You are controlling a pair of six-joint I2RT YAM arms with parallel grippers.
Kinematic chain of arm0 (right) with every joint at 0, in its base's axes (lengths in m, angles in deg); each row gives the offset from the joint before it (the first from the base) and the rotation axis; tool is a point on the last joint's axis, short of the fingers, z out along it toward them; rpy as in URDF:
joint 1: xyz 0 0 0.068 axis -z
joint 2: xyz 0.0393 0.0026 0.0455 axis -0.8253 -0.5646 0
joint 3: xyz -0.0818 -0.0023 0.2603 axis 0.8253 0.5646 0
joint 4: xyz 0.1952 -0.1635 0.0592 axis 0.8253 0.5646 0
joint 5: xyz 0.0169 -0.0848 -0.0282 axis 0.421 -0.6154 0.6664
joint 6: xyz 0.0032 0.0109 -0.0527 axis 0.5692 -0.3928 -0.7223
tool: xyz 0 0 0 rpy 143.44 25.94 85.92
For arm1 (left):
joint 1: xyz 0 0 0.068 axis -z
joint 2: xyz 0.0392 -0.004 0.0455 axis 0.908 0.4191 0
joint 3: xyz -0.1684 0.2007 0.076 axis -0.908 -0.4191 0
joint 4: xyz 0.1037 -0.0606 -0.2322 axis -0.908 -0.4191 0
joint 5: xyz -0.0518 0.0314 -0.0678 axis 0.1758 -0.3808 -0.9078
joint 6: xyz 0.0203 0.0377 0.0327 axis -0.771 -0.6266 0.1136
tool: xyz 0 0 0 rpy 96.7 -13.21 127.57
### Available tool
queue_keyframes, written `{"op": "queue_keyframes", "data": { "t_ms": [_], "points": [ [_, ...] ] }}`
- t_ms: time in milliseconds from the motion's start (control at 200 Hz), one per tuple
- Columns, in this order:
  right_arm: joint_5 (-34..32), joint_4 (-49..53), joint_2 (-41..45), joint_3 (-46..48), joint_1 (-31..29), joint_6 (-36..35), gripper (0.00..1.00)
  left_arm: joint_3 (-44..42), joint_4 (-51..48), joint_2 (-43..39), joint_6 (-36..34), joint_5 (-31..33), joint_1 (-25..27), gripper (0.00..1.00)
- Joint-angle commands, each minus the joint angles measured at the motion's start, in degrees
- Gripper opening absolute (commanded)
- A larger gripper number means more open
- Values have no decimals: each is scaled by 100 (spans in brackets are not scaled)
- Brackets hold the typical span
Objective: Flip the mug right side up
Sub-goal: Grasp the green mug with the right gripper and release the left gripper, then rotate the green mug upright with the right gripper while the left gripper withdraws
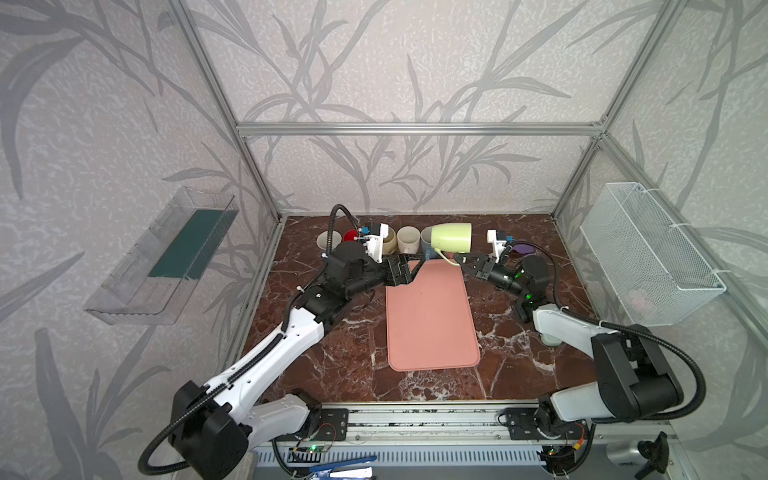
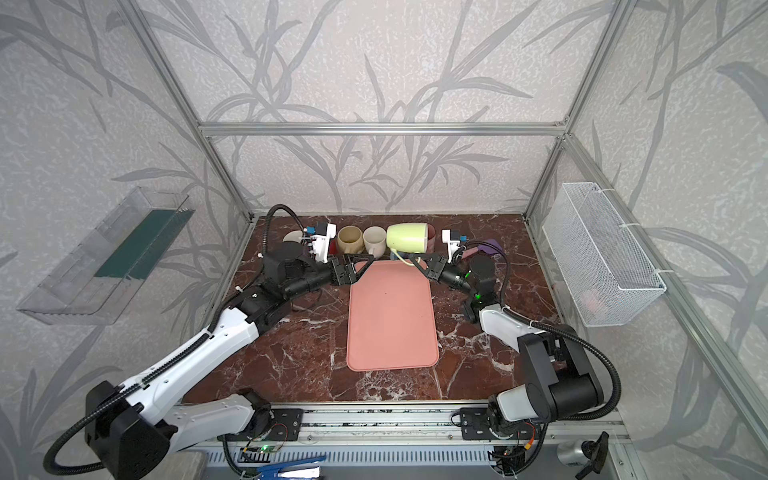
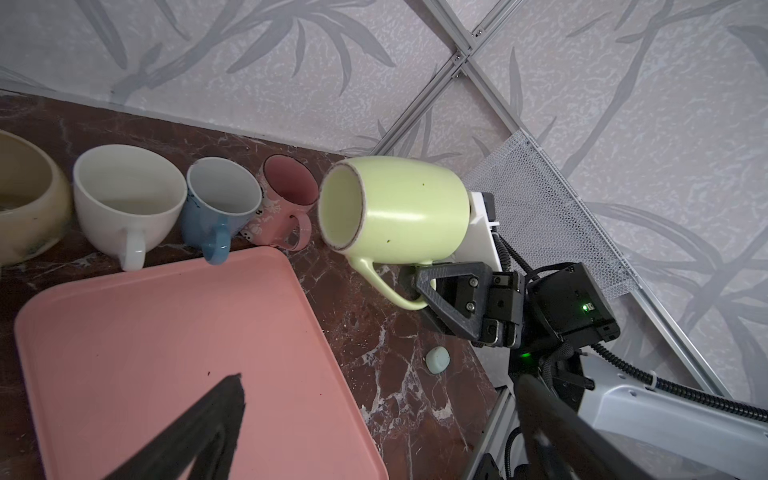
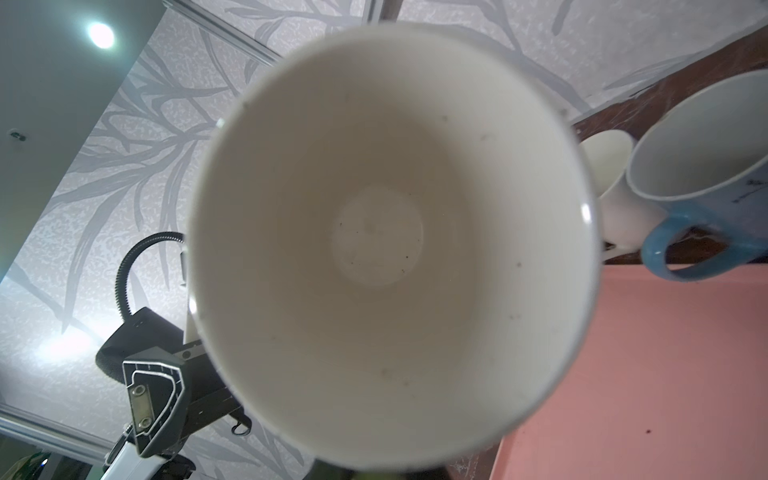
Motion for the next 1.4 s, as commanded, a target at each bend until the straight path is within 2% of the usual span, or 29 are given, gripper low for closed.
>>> {"op": "queue_keyframes", "data": {
  "t_ms": [0, 225, 475, 810, 895, 1070, 1395],
  "points": [
    [-300, 181, 420, 22, 205, -407, 0, 283, -828, -315, -573, 467, -28, 99],
    [-572, 1234, 843, 4, 556, -769, 0, 621, -2050, -586, -1236, 1142, -28, 99],
    [-1164, 3151, 1311, -241, 767, -1504, 0, 825, -3109, -742, -1756, 2007, -27, 99],
    [-1521, 4628, 1120, -950, 1031, -2170, 0, 302, -3282, -1126, -1995, 2212, -25, 99],
    [-1630, 4995, 945, -1245, 1044, -2413, 0, 201, -3221, -1204, -2004, 2260, -24, 99],
    [-2086, 5719, 501, -1899, 1044, -3086, 0, -113, -2829, -1516, -2076, 1968, -25, 99],
    [-2720, 6505, -280, -3023, 1044, -3524, 0, -226, -2876, -1648, -2032, 2246, -28, 99]
  ]
}}
